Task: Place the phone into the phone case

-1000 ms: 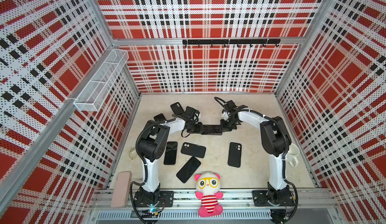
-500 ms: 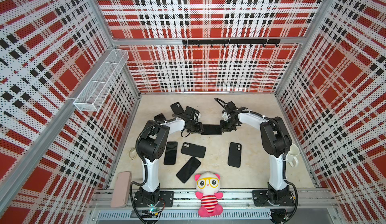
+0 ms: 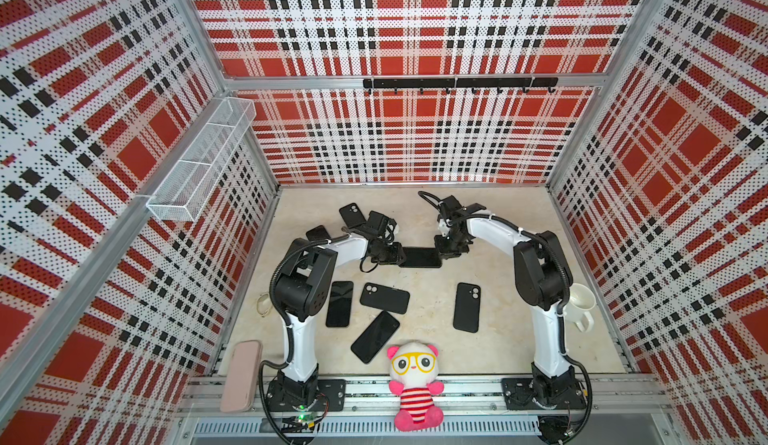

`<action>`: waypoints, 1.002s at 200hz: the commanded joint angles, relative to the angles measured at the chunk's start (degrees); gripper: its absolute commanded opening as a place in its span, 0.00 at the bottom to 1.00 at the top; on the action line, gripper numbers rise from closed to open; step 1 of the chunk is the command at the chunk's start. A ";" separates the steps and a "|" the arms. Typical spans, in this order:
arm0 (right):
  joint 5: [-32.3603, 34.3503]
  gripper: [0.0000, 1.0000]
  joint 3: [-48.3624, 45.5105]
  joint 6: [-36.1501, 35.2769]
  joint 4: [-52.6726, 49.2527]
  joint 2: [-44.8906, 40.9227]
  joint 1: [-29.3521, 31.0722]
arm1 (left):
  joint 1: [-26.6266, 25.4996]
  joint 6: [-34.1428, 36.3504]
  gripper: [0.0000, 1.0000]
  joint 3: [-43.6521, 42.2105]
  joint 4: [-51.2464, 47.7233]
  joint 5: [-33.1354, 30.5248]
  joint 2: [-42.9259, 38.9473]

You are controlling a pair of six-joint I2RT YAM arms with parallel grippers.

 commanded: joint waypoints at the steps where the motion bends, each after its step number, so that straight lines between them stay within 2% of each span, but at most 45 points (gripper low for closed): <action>1: 2.44 0.20 5.05 -3.27 -5.03 0.71 -2.09 | 0.42 1.53 0.37 0.44 -2.32 -1.65 2.05; 44: -1.87 0.17 9.55 -5.19 -4.62 5.47 -2.23 | 0.43 1.82 0.37 0.52 -2.45 -2.05 2.47; 83: -5.07 0.16 7.60 -6.24 -1.10 6.90 -1.98 | 0.52 1.91 0.37 0.62 -2.52 -2.06 2.60; 200: -6.13 0.10 5.27 -6.78 0.91 12.80 -1.33 | 0.52 2.10 0.37 0.61 -2.51 -2.00 2.56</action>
